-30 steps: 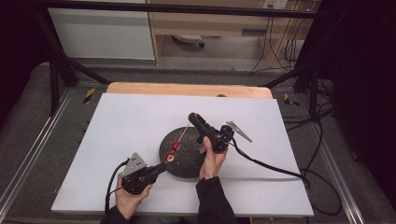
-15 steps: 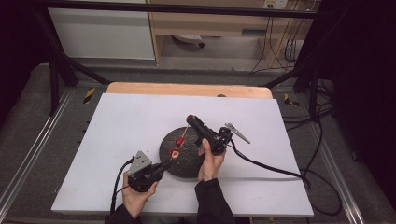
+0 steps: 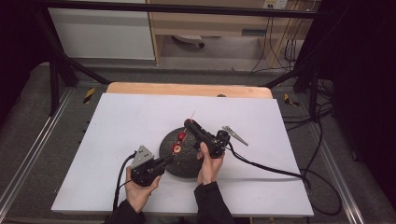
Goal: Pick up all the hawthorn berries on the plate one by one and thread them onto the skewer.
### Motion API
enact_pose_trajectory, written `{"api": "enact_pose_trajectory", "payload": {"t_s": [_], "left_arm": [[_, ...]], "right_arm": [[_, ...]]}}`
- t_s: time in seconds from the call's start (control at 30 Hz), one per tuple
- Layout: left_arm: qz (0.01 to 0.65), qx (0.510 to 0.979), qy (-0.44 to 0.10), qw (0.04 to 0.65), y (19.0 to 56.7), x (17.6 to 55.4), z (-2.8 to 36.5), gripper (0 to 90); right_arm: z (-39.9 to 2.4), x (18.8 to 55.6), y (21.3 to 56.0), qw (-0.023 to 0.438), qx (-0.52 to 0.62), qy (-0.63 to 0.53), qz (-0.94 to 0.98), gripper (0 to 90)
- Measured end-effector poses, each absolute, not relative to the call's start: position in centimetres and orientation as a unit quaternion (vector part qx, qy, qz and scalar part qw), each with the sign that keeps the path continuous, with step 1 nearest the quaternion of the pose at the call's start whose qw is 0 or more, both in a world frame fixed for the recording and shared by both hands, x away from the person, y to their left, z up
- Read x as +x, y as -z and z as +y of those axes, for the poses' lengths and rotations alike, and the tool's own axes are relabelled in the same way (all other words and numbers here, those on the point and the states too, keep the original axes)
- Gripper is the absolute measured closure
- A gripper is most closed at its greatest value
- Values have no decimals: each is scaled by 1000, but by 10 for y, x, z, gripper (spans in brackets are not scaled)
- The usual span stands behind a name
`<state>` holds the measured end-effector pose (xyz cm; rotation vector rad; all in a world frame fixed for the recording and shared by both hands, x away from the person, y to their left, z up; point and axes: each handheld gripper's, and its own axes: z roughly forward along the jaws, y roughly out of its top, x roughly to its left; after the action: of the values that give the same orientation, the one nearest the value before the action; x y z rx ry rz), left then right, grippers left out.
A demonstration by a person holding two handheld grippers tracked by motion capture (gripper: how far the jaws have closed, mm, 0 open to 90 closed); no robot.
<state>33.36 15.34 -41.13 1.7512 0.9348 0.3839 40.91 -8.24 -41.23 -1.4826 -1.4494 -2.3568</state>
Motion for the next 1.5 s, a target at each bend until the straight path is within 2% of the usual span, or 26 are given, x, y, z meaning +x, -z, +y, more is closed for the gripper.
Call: {"api": "enact_pose_trajectory", "payload": {"t_s": [0.57, 0.7, 0.9, 1.03, 1.17, 1.33, 1.5], "left_arm": [[391, 736, -158, 530, 412, 336, 155, 885], [388, 737, -158, 530, 412, 335, 157, 885], [387, 740, -158, 526, 412, 334, 162, 886], [388, 742, -159, 523, 414, 334, 167, 885], [388, 745, -157, 519, 415, 334, 170, 885], [390, 749, -158, 513, 415, 333, 176, 885], [390, 754, -157, 505, 415, 334, 181, 885]], "right_arm": [[-82, 407, 414, -6, -469, 733, -493, 618], [-85, 407, 410, -14, -466, 727, -505, 579], [-94, 406, 401, -34, -460, 711, -530, 494], [-101, 408, 397, -48, -452, 694, -558, 392], [-105, 409, 396, -58, -446, 666, -595, 252], [-113, 410, 399, -64, -439, 629, -638, 132], [-120, 407, 403, -75, -420, 590, -686, 71]]}}
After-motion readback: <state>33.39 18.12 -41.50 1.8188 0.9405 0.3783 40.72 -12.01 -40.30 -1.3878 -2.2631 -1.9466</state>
